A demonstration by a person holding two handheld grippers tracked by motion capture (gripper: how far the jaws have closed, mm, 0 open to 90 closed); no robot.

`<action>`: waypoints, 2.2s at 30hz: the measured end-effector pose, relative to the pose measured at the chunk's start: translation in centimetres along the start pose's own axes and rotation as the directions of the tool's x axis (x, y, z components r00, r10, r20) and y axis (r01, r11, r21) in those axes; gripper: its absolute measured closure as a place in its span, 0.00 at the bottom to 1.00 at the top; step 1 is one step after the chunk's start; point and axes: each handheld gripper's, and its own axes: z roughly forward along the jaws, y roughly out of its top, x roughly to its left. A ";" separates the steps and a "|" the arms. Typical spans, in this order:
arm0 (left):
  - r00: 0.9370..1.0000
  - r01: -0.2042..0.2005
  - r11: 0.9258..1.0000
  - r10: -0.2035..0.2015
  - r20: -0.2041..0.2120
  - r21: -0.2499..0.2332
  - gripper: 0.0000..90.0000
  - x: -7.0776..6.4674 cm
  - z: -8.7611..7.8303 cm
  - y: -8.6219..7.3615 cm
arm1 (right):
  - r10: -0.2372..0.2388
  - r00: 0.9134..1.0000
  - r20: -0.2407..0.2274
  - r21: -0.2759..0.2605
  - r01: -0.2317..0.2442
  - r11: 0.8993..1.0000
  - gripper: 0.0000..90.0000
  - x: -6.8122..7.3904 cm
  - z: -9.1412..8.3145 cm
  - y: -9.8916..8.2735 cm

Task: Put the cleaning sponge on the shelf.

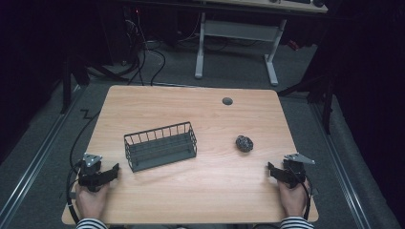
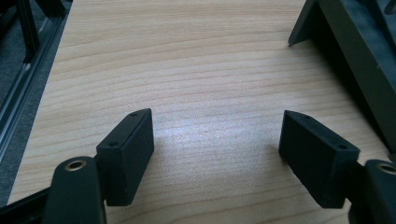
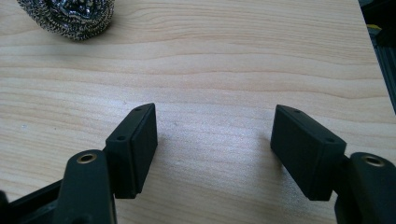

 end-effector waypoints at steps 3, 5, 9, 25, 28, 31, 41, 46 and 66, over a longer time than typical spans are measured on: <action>1.000 0.000 1.000 0.000 0.006 0.002 0.29 0.0 0.0 0.0 | -0.001 1.000 -0.002 0.000 0.001 1.000 0.35 0.0 0.0 0.0; 1.000 0.003 1.000 -0.003 0.005 0.002 0.29 0.0 0.0 0.0 | -0.002 1.000 -0.001 0.001 0.002 1.000 0.34 0.0 0.0 0.0; 1.000 0.006 1.000 -0.006 0.001 -0.001 0.29 0.0 0.0 0.0 | -0.004 1.000 -0.001 0.002 0.004 1.000 0.34 0.0 0.0 0.0; 1.000 -0.011 1.000 0.011 0.008 -0.003 0.32 0.2 0.0 0.0 | -0.010 1.000 -0.008 -0.002 0.010 1.000 0.34 0.1 0.0 0.0; 0.999 0.007 1.000 -0.007 0.038 -0.011 0.32 0.3 -0.1 0.0 | -0.010 1.000 -0.008 -0.002 0.010 1.000 0.34 0.1 0.0 0.0; 0.999 0.013 1.000 -0.012 0.050 -0.026 0.32 0.5 -0.2 0.0 | -0.010 1.000 -0.008 -0.002 0.010 1.000 0.34 0.1 0.0 0.0; 0.994 0.068 0.997 -0.065 0.083 -0.041 0.32 1.4 -1.8 0.0 | -0.010 1.000 -0.009 -0.002 0.010 1.000 0.34 0.1 0.0 0.0; 0.994 0.072 0.996 -0.067 0.091 -0.055 0.30 1.5 -3.0 0.4 | -0.012 1.000 -0.010 0.001 0.012 1.000 0.34 0.1 0.0 0.0; 0.981 0.067 0.995 -0.052 0.185 -0.076 0.28 0.7 -7.1 5.2 | -0.017 1.000 -0.014 0.001 0.017 1.000 0.34 0.1 0.0 0.0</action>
